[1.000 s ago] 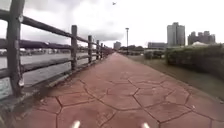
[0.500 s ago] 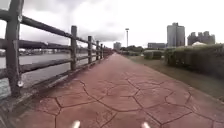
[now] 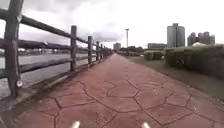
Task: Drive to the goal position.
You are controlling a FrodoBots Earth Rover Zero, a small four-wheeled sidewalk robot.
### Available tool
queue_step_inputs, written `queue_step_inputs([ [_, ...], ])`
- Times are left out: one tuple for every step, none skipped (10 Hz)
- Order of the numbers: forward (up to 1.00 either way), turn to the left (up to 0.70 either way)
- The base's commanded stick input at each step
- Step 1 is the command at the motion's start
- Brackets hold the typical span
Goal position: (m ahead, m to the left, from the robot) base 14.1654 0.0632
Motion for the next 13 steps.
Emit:
queue_step_inputs([
  [0.70, 0.00],
  [0.70, 0.00],
  [0.70, 0.00],
  [0.70, 0.00],
  [0.70, 0.00],
  [0.70, 0.00],
  [0.70, 0.00],
  [0.70, 0.00],
  [0.70, 0.00],
  [0.70, 0.00],
  [0.70, 0.00],
  [0.70, 0.00],
  [0.70, 0.00],
])
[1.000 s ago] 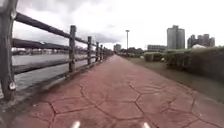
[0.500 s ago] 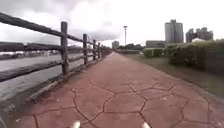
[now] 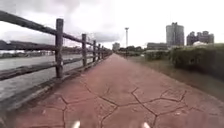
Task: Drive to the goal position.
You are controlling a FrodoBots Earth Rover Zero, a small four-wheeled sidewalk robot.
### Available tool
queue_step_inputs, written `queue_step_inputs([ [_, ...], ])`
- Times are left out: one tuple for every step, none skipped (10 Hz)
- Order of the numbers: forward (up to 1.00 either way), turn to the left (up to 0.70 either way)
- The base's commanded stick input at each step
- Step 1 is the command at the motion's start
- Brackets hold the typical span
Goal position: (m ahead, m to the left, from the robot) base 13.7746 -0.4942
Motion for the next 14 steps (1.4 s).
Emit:
queue_step_inputs([
  [0.70, 0.00],
  [0.70, 0.00],
  [0.70, 0.00],
  [0.70, 0.00],
  [0.70, 0.00],
  [0.70, 0.00],
  [0.70, 0.00],
  [0.70, 0.00],
  [0.70, 0.00],
  [0.70, 0.00],
  [0.70, 0.00],
  [0.70, 0.00],
  [0.70, 0.00],
  [0.70, 0.00],
])
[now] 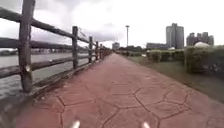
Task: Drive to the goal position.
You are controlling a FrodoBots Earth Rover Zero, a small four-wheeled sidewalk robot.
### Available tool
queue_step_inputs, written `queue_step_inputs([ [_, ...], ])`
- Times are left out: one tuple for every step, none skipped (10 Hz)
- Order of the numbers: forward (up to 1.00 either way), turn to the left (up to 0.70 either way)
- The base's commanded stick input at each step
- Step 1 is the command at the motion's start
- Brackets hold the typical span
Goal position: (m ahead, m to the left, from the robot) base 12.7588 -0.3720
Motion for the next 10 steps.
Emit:
queue_step_inputs([
  [0.70, 0.00],
  [0.70, 0.00],
  [0.70, 0.00],
  [0.70, 0.00],
  [0.70, 0.00],
  [0.70, 0.00],
  [0.70, 0.00],
  [0.70, 0.00],
  [0.70, 0.00],
  [0.70, 0.00],
])
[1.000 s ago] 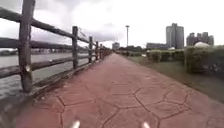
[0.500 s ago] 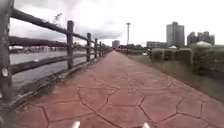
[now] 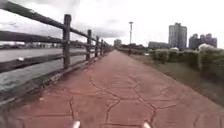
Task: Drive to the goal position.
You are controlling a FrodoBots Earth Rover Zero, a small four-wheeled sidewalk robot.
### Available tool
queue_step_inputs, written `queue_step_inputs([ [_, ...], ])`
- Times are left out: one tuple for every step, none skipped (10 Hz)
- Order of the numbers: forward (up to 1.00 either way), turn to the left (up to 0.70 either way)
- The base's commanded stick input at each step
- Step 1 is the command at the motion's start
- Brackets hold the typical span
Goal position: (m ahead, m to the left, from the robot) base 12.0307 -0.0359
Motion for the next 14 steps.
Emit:
queue_step_inputs([
  [0.70, 0.00],
  [0.70, 0.00],
  [0.70, 0.00],
  [0.70, 0.00],
  [0.70, 0.00],
  [0.70, 0.00],
  [0.70, 0.00],
  [0.70, 0.00],
  [0.70, 0.00],
  [0.70, 0.00],
  [0.70, 0.00],
  [0.70, 0.00],
  [0.70, 0.00],
  [0.70, 0.00],
])
